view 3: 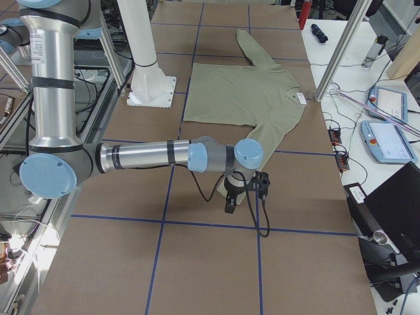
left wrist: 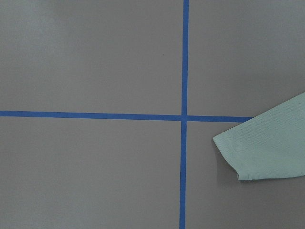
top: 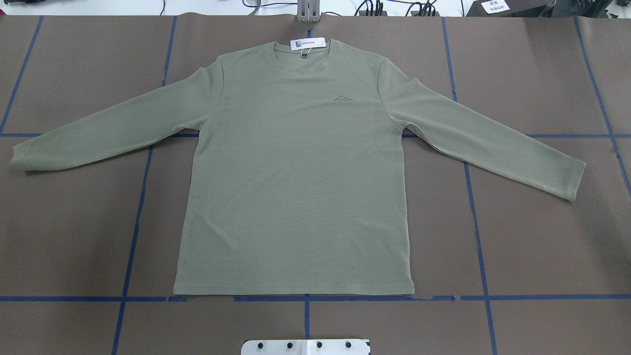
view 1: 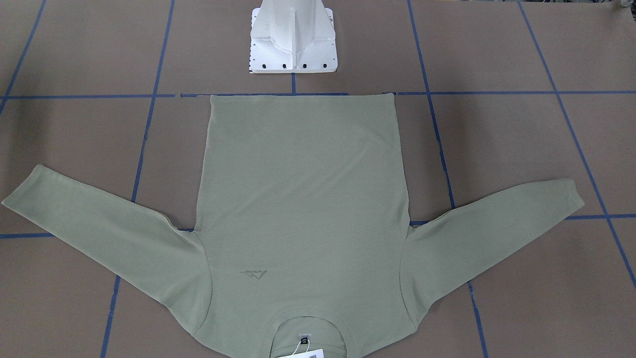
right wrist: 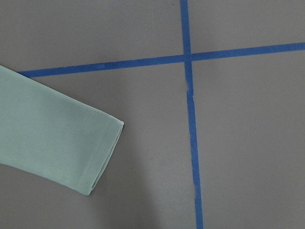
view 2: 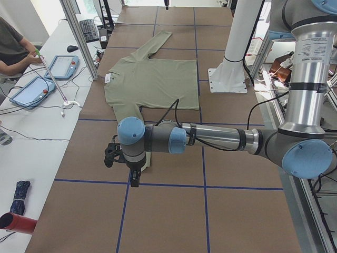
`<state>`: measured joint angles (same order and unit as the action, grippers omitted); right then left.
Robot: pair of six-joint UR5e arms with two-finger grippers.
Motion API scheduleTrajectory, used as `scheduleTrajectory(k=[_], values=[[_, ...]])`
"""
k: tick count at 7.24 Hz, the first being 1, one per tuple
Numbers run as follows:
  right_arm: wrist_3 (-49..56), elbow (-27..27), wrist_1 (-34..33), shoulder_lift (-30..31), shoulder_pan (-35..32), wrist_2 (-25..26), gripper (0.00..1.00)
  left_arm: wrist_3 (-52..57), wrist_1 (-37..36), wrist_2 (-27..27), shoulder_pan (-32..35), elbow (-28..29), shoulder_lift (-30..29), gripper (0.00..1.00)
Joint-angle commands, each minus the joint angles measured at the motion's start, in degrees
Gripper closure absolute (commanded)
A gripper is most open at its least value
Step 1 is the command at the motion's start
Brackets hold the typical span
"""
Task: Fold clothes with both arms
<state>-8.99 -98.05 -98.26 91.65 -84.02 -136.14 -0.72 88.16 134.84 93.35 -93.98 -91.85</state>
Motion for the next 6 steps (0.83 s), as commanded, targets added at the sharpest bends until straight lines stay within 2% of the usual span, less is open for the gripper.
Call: scheduleTrajectory(k=[1, 4, 6], values=[[0.0, 0.1, 0.0, 0.1, -0.2, 0.0, 0.0, 0.5, 0.0, 0.3, -0.2, -2.2, 1.0, 0.0], [0.0, -0.6, 0.1, -0.2, -0.2, 3.3, 0.0, 0.3, 0.4, 0.9, -0.1, -3.4, 2.1, 0.0], [-0.2, -0.7, 0.1, -0.7, -0.2, 3.2, 0.0, 0.2, 0.9, 0.9, -0.2, -4.0, 2.4, 0.0]])
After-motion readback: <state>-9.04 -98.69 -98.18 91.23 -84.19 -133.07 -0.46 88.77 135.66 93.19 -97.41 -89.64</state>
